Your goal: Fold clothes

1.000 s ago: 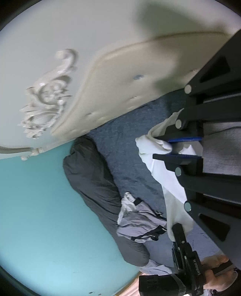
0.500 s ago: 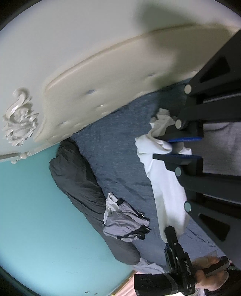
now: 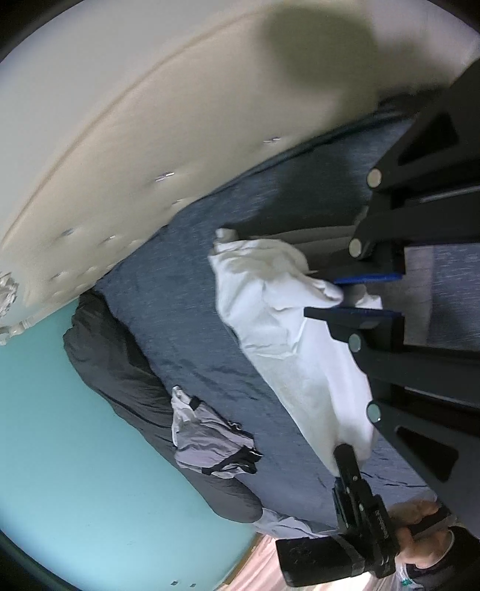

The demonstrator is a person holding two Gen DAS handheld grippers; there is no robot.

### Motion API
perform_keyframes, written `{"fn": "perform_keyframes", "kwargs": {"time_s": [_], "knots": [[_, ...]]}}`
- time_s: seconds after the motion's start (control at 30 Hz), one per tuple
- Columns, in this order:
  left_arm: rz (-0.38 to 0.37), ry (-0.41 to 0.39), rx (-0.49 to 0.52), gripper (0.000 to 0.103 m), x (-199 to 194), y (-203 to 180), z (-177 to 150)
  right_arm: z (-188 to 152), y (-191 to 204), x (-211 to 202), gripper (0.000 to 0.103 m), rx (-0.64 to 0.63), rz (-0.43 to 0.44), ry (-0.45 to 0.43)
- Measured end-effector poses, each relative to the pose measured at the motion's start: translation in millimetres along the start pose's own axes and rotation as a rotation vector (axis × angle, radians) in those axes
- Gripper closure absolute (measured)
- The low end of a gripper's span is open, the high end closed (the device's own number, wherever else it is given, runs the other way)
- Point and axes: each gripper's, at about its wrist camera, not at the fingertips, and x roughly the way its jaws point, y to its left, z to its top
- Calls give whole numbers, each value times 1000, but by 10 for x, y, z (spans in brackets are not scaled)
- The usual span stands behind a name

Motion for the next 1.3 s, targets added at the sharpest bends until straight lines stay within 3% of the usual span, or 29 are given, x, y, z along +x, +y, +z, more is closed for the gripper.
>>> {"fn": "perform_keyframes", "kwargs": {"time_s": [0.3, 0.67, 1.07, 1.3], "knots": [[31, 31, -9, 94, 274, 46, -488, -639, -325, 161, 93, 75, 24, 46], [54, 78, -28, 94, 637, 196, -895, -1087, -507, 423, 93, 113, 32, 74], [40, 94, -75, 91, 789, 333, -988, -1269, -523, 516, 92, 83, -7, 49], [0, 84, -151, 89, 653, 506, -954, -1314, -508, 525, 89, 56, -46, 39]]}}
